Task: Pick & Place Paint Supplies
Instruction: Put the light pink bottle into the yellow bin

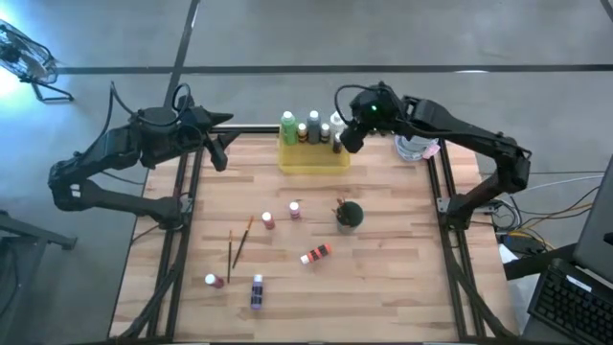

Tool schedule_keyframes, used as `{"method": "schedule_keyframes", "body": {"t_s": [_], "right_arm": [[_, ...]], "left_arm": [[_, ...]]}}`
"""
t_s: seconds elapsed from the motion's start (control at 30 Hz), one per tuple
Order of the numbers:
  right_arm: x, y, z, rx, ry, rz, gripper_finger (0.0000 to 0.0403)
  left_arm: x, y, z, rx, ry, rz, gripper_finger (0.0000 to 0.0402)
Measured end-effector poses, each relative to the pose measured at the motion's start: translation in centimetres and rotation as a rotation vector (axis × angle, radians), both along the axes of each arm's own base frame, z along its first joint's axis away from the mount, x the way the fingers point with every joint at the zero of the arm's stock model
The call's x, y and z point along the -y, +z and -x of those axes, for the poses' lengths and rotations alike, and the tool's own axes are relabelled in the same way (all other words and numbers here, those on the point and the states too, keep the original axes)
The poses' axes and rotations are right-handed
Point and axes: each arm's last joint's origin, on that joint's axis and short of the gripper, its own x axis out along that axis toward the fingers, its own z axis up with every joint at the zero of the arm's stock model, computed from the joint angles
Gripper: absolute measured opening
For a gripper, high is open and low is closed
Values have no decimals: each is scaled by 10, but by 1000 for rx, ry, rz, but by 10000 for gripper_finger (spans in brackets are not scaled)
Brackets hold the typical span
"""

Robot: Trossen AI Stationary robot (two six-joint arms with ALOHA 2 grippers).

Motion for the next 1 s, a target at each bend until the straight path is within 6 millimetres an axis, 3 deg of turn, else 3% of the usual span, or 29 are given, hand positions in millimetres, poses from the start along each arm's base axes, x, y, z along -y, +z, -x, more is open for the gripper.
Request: {"method": "schedule_keyframes", "body": {"t_s": [0.33,0.6,1.0], "right_arm": [[-59,22,1,88,174,18,101],[-99,38,-3,226,303,40,70],[-141,60,-15,460,470,96,59]], "left_arm": [[2,-4,1,-1,-54,75,218],[6,-11,10,-37,-75,263,218],[7,-29,3,-203,-86,371,218]]}}
